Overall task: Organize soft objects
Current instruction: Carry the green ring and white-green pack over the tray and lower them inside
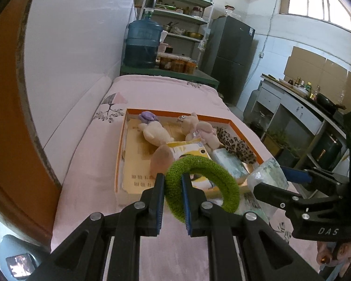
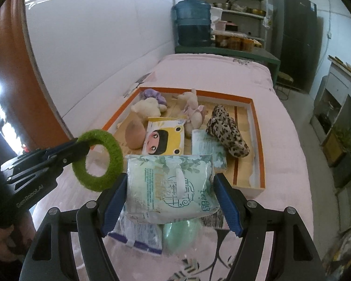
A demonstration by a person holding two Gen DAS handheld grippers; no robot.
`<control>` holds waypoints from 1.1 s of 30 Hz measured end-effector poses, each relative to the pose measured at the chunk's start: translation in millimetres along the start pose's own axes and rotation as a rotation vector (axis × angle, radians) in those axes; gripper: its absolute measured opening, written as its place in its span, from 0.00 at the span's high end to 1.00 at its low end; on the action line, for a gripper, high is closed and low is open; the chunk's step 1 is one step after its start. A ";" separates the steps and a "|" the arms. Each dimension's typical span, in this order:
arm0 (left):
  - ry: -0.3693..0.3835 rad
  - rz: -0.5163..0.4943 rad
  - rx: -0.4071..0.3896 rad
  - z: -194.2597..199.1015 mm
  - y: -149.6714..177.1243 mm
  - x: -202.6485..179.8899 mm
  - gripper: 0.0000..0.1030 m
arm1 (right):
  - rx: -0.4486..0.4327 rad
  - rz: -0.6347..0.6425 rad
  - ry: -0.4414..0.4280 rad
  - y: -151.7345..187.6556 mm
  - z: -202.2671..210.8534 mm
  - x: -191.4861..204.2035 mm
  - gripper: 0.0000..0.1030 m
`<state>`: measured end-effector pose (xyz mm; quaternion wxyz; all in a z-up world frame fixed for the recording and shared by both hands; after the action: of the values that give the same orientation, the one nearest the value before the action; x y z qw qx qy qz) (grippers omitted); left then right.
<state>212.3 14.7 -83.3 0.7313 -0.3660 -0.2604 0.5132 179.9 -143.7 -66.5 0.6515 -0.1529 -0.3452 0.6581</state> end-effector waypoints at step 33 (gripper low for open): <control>-0.042 0.020 0.016 -69.2 -31.2 38.2 0.86 | 0.035 0.028 -0.014 -46.3 -77.1 1.5 0.27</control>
<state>295.0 25.6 -99.3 0.7235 -0.3518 -0.2678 0.5302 264.7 -126.7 -91.0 0.6424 -0.1417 -0.3358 0.6742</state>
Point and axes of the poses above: each gripper's, at about its wrist camera, not at the fingertips, and z roughly against the way its jaws point, x to its left, y to its underside, the point moved 5 cm from there along -z, roughly the way its jaws point, and after that the axes turned 15 degrees about -z, right-handed, at the moved point
